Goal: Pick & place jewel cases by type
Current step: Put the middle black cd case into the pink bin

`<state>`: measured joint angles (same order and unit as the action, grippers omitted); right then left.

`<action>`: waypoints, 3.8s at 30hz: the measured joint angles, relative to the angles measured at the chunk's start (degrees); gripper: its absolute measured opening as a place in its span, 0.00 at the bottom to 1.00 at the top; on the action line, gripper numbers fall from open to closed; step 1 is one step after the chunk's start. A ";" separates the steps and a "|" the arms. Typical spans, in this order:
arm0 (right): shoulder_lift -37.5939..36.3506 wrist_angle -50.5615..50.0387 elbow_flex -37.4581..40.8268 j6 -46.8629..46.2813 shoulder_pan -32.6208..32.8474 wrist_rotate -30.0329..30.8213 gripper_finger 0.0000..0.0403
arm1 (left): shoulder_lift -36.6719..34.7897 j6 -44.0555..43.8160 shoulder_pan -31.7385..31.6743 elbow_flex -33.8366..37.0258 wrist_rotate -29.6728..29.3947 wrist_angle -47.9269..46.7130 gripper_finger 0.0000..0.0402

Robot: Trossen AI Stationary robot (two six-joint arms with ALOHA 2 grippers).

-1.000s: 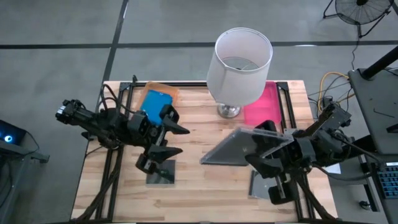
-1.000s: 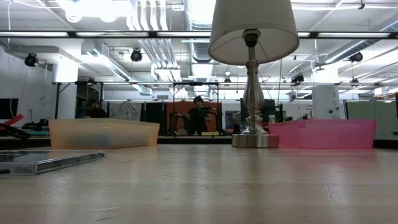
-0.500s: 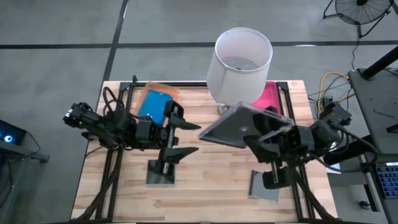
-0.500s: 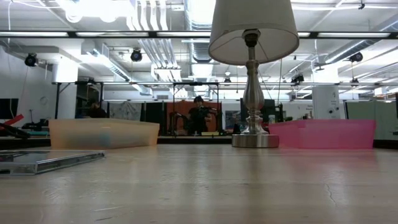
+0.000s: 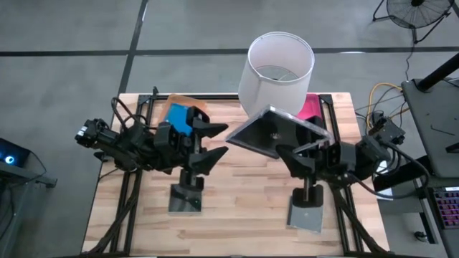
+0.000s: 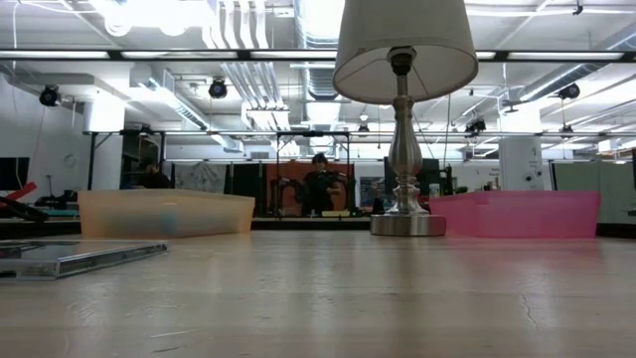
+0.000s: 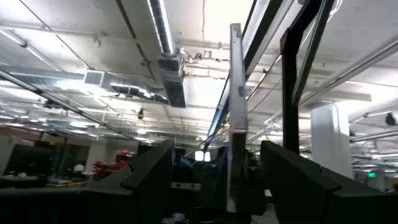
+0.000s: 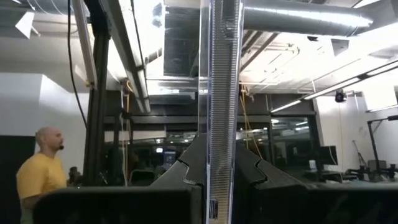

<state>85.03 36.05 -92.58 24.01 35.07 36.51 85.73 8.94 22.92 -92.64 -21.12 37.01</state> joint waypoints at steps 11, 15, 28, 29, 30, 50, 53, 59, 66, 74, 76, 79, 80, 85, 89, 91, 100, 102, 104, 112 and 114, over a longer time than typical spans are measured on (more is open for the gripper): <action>0.20 0.07 0.00 -0.53 -1.03 -0.29 0.05 | 0.11 -2.95 0.02 0.02 2.12 0.04 0.55; 0.47 -0.55 0.00 -2.30 -2.06 -1.49 0.05 | 0.11 -3.33 -0.07 0.04 2.18 0.04 0.55; 1.90 -0.68 0.00 -5.36 -5.80 -5.68 0.05 | 0.11 -2.26 -0.77 0.07 1.98 0.53 0.55; 2.01 -0.43 0.00 -5.64 -6.19 -5.70 0.05 | 0.11 -2.15 -0.86 0.07 1.96 0.70 0.55; 2.05 -0.39 0.00 -5.83 -6.56 -5.82 0.05 | 0.11 -2.13 -0.97 0.07 1.96 1.06 0.55; 3.93 0.73 0.00 -10.57 -9.97 -13.26 0.05 | 0.11 -1.99 -1.70 0.09 2.01 1.16 0.39; 3.85 0.74 0.00 -10.58 -9.97 -13.25 0.05 | 0.11 -2.03 -1.72 0.09 2.98 1.19 0.28; 3.82 0.75 0.00 -10.58 -10.04 -13.47 0.05 | 0.11 -2.01 -1.82 0.09 4.50 1.53 0.07; 3.78 0.74 0.00 -11.09 -10.04 -13.74 0.05 | 0.11 -1.92 -2.08 0.09 5.21 1.55 0.02; 3.74 0.74 0.00 -11.70 -10.23 -14.10 0.08 | 0.04 -1.91 -2.23 0.09 5.45 1.54 0.02; 3.74 0.72 0.00 -12.05 -10.23 -14.27 0.10 | 0.03 -1.95 -2.35 0.09 5.60 1.54 0.01; 3.72 0.74 0.00 -12.30 -10.23 -14.25 0.12 | -0.07 -1.93 -2.50 0.09 5.59 1.49 0.01; 3.69 0.74 0.00 -12.90 -10.23 -14.24 0.13 | -0.07 -1.95 -2.57 0.09 5.59 1.49 0.01; 3.61 0.70 0.00 -13.70 -10.26 -14.18 0.18 | -0.10 -1.90 -2.80 0.09 5.57 1.49 0.01; 3.38 0.55 0.00 -13.94 -10.23 -14.04 0.24 | -0.21 -1.05 -2.95 0.09 5.05 1.45 0.00; 3.05 0.46 0.00 -13.99 -10.22 -14.03 0.27 | -0.42 -0.44 -2.98 0.09 4.67 0.95 0.00; 0.62 -3.45 -0.02 -13.53 -9.47 -11.99 0.39 | -2.08 1.81 -3.04 0.09 2.61 -1.72 0.00; 0.13 -4.96 -0.02 -12.51 -8.95 -11.31 0.41 | -2.61 2.00 -2.99 0.09 2.41 -3.25 0.00; -0.58 -6.82 -0.02 -11.18 -7.85 -8.54 0.42 | -3.21 2.25 -2.99 0.09 2.09 -4.48 0.00; -3.85 -11.93 -0.07 -3.38 -0.35 5.92 0.45 | -6.27 2.13 -3.07 0.09 0.67 -11.96 0.00; -4.28 -12.09 -0.05 -2.12 1.49 8.98 0.44 | -6.96 1.56 -3.08 0.09 0.62 -14.42 0.00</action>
<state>80.75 23.96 -92.63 21.89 36.56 45.50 78.77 10.49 19.84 -92.55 -20.51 22.60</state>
